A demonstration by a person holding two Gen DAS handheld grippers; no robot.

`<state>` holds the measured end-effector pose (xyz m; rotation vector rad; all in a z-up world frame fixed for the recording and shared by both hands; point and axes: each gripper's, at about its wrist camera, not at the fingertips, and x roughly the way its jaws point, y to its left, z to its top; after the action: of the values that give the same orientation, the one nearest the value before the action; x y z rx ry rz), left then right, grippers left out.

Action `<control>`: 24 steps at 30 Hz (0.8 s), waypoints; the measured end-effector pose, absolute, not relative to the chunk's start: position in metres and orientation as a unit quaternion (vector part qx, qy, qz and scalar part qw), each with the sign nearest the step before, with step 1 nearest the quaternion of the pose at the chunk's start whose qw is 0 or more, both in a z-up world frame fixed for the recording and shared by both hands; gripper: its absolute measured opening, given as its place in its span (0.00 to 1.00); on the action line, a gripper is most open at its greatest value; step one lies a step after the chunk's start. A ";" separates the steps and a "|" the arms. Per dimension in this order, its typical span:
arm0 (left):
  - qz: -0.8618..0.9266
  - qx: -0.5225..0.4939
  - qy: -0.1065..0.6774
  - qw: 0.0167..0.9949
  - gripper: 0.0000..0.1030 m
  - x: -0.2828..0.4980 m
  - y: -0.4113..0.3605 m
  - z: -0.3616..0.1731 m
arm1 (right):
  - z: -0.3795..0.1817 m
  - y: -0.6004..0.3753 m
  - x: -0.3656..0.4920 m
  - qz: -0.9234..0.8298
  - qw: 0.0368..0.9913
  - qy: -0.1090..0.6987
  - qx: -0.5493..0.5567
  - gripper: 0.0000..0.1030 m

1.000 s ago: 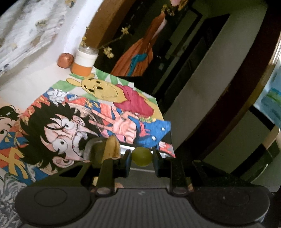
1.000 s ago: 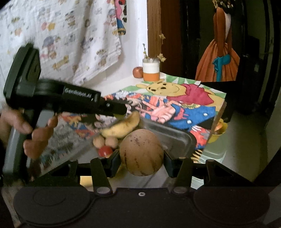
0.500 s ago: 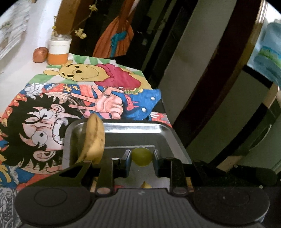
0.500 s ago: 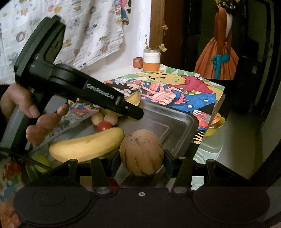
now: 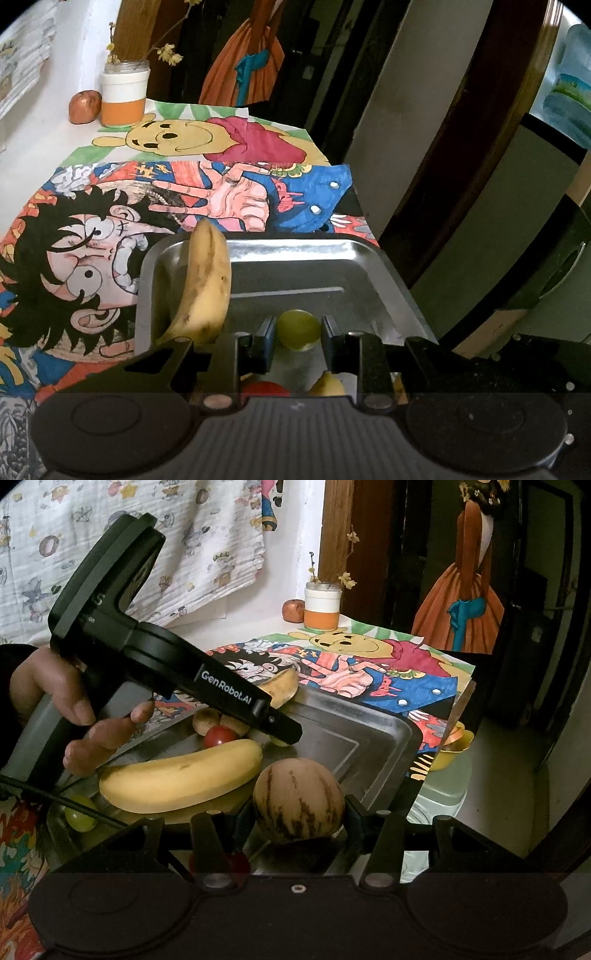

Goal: Organize fruits
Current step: 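Carry the grape and pale speckled fruit over the dark tray, then lower both fruits into the tray and open both tools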

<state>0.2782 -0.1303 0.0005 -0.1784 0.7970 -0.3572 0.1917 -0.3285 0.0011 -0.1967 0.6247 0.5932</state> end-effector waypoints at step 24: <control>-0.164 -0.090 0.395 0.900 0.31 0.280 -0.129 0.005 | 0.001 -0.334 0.184 0.285 0.908 0.296 -0.077 0.53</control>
<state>0.2796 -0.1290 0.0052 -0.1860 0.8176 -0.3385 0.1841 -0.3342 0.0014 -0.1583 0.6113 0.5877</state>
